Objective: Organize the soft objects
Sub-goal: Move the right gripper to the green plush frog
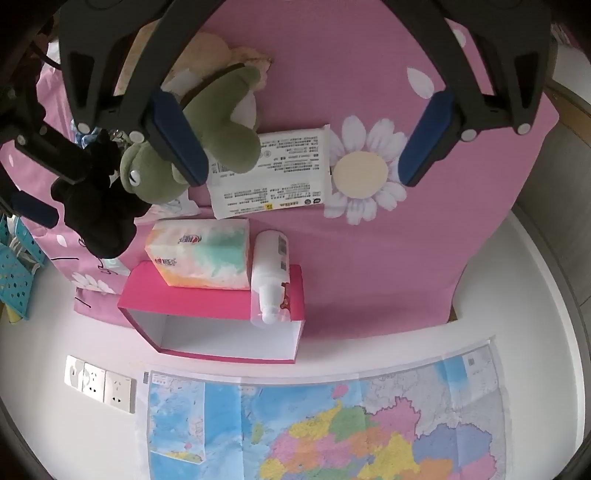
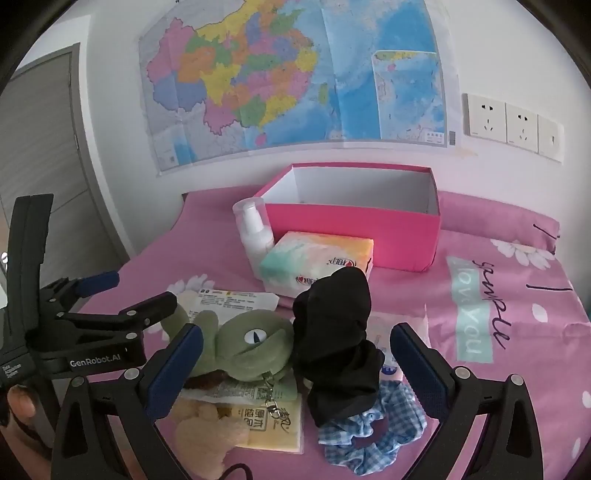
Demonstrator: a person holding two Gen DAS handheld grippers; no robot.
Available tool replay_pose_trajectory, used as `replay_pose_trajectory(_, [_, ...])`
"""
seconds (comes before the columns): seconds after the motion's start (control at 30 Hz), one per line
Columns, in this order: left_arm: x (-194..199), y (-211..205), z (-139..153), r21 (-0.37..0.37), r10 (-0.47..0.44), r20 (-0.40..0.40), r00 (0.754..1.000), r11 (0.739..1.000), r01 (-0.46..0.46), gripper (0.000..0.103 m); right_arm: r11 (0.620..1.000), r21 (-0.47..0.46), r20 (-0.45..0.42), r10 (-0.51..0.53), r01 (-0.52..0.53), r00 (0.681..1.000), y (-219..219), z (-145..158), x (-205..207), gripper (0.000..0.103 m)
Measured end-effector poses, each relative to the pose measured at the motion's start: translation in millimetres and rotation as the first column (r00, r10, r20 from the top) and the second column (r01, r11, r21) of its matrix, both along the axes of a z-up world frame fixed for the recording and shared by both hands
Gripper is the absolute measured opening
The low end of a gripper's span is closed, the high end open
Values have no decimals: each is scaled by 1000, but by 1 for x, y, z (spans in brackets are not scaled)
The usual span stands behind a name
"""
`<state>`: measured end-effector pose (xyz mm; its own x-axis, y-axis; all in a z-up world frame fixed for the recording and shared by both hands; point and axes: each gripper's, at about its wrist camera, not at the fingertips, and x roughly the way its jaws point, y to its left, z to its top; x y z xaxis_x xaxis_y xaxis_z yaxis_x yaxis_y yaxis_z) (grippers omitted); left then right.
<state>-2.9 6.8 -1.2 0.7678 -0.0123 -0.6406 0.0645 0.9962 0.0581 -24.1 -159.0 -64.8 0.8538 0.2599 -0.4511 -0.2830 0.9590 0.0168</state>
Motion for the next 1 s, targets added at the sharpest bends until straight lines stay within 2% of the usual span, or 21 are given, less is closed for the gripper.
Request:
replay_pose_trajectory(0.53, [3,12,-11,-18,-3,-17,1000,1000,3,103,999,-20,18,42,-41,999,7,0,-4,102])
replay_pose_trajectory(0.63, [2,17,-13,-48,-31,-28,999,998,30,103,997,-37,26,73,-72,997,13,2,-7,95])
replay_pose_trajectory(0.8, [-2,17,-20,-79,-116,-58,992,991,112,103,985,-53,-16,163,-163,987,24,3,-6,75])
replay_pose_trajectory(0.9, [-7,16,-26,-91,-175,-72,982,981,169,103,976,-18,-53,216,-218,975,23,5,-5,68])
replay_pose_trajectory(1.0, [-8,14,-31,-95,-212,-92,973,974,203,103,979,-28,-26,203,-204,979,18,15,-8,66])
